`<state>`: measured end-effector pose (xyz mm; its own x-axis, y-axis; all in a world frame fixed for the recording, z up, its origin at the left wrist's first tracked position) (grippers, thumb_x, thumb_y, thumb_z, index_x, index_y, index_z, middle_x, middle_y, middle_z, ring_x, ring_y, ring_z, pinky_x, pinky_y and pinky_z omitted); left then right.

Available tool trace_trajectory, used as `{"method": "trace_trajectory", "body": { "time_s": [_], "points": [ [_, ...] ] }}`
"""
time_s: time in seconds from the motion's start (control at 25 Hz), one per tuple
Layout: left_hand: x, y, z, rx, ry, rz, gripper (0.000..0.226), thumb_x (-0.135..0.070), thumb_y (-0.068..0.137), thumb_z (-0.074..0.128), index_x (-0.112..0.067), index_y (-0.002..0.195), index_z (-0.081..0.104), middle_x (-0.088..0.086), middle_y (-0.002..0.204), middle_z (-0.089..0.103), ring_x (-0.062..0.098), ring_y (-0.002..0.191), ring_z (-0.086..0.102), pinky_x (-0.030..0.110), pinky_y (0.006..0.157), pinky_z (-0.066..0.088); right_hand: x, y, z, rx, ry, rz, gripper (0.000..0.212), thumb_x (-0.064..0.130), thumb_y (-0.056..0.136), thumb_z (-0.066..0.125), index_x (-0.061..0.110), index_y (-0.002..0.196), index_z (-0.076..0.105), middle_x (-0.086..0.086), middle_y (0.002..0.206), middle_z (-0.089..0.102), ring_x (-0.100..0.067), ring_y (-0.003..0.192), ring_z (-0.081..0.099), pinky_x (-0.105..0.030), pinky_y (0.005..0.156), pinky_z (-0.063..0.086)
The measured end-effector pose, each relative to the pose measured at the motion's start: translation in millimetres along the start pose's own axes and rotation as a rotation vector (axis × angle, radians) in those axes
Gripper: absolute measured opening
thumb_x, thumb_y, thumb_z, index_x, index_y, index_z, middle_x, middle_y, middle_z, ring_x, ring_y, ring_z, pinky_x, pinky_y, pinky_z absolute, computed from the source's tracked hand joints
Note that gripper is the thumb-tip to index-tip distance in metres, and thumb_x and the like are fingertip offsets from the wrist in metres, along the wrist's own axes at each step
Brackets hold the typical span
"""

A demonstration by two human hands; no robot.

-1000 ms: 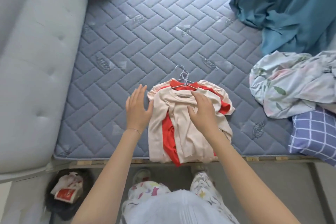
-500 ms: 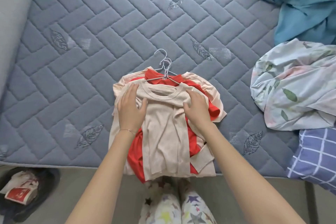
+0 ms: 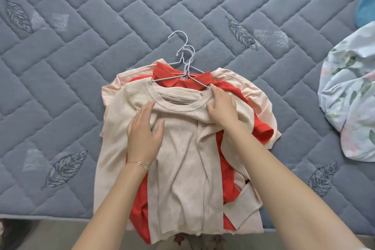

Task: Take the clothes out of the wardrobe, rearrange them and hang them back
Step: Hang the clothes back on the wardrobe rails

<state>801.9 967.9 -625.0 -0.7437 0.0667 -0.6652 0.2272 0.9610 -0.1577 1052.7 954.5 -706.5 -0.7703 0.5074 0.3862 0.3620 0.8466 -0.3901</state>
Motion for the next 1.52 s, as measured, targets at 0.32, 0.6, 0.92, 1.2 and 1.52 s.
{"method": "trace_trajectory", "body": {
  "time_s": [0.32,0.6,0.92,1.2,1.52],
  "points": [
    [-25.5,-0.8,25.8,0.026,-0.175,-0.105,0.047,-0.019,0.094,0.058,-0.013,0.139,0.047,-0.001,0.141,0.051,0.013,0.132,0.045,0.033,0.112,0.034,-2.6,-17.3,-39.9,-0.171,0.295,0.012,0.007,0.02,0.088,0.06,0.015,0.09,0.064,0.002,0.093,0.066,-0.021,0.093,0.059,-0.046,0.09,0.042],
    [-59.9,8.3,51.0,-0.034,-0.656,-0.439,0.017,-0.015,0.093,0.061,-0.01,0.11,0.062,-0.01,0.09,0.067,0.0,0.086,0.064,0.006,0.074,0.044,43.0,-92.5,-56.9,-0.172,0.566,-0.188,0.01,0.006,0.077,0.07,0.016,0.078,0.066,0.007,0.075,0.063,-0.008,0.073,0.054,-0.025,0.069,0.044],
    [-43.0,-8.2,55.5,-0.059,-0.621,-0.529,0.018,-0.01,0.096,0.049,-0.023,0.087,0.058,0.006,0.088,0.073,0.013,0.09,0.069,0.047,0.09,0.054,-2.5,-43.8,-53.1,-0.097,0.475,-0.107,0.031,0.01,0.091,0.06,0.005,0.121,0.063,-0.007,0.125,0.062,-0.02,0.12,0.054,-0.034,0.106,0.039],
    [-19.5,-32.4,71.6,-0.04,-0.66,-0.528,0.013,-0.011,0.1,0.043,-0.018,0.097,0.054,0.006,0.084,0.073,0.017,0.078,0.072,0.046,0.083,0.056,-29.1,21.4,-7.7,0.138,-0.091,-0.036,0.062,0.036,0.099,0.044,0.015,0.153,0.022,-0.007,0.159,0.023,-0.022,0.147,0.018,-0.048,0.12,0.011],
    [-15.9,-48.0,62.2,-0.074,-0.635,-0.502,0.011,-0.011,0.101,0.042,-0.012,0.102,0.052,0.007,0.077,0.071,0.021,0.072,0.07,0.032,0.066,0.057,-27.2,9.8,-15.5,0.031,-0.092,0.016,0.04,0.039,0.095,0.054,0.008,0.12,0.052,-0.014,0.127,0.056,-0.034,0.12,0.05,-0.049,0.101,0.038]
  ]
}}
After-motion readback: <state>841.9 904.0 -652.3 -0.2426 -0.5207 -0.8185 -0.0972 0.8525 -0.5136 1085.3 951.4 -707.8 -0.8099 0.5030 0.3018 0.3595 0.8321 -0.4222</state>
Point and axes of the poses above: each hand's wrist, its own y-axis towards the middle knuckle, its own z-axis out of the palm, x = y × z, the point moved 8 cm from there along y, towards the middle knuckle
